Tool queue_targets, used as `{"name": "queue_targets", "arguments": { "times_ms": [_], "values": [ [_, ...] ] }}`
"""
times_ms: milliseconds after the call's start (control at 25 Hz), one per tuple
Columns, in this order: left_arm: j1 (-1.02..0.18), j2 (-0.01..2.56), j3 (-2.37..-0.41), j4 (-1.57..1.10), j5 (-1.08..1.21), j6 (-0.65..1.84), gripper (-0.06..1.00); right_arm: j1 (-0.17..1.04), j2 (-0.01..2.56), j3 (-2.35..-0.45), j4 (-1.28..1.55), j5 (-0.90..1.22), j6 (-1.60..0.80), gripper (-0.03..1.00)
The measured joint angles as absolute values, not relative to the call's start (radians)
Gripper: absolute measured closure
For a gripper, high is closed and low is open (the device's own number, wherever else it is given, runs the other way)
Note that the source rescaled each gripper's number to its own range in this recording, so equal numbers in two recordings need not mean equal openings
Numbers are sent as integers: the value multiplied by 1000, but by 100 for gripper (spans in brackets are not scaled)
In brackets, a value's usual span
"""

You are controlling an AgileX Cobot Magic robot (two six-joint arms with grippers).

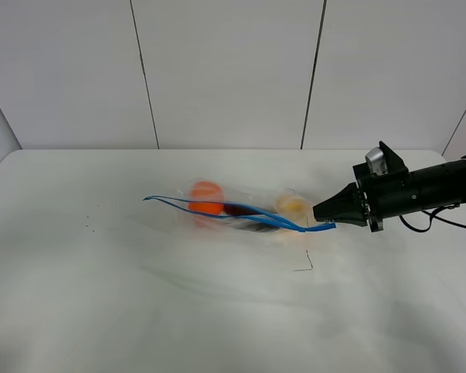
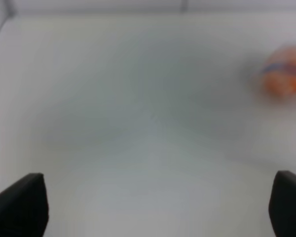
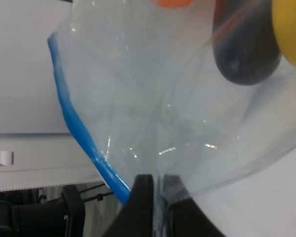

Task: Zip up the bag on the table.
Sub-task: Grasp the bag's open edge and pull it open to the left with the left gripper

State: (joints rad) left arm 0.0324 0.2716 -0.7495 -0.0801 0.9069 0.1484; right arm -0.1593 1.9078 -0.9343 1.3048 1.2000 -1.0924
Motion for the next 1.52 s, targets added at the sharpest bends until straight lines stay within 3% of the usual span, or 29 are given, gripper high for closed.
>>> {"name": "queue_targets", "arguments": {
  "times_ms": [280, 600, 840, 1280, 1520],
  "values": [
    [14, 688, -1176, -191, 821, 349, -6, -159, 1908, -934, 1305, 1200, -1092, 97],
    [-189, 891, -1315, -27, 824, 382, -6, -159, 1908, -934, 1305, 1200, -1092, 97],
    [-453, 980, -1316, 275, 849, 261, -6, -159, 1908, -934, 1305, 1201, -1092, 97],
    [-1161, 1314, -1318, 1070, 1061, -153, -6, -159, 1908, -934, 1305, 1202, -1092, 97],
    [-1332, 1549, -1248, 1293, 1049, -333, -6, -159, 1908, -934, 1297, 1203, -1086, 97]
  ]
}}
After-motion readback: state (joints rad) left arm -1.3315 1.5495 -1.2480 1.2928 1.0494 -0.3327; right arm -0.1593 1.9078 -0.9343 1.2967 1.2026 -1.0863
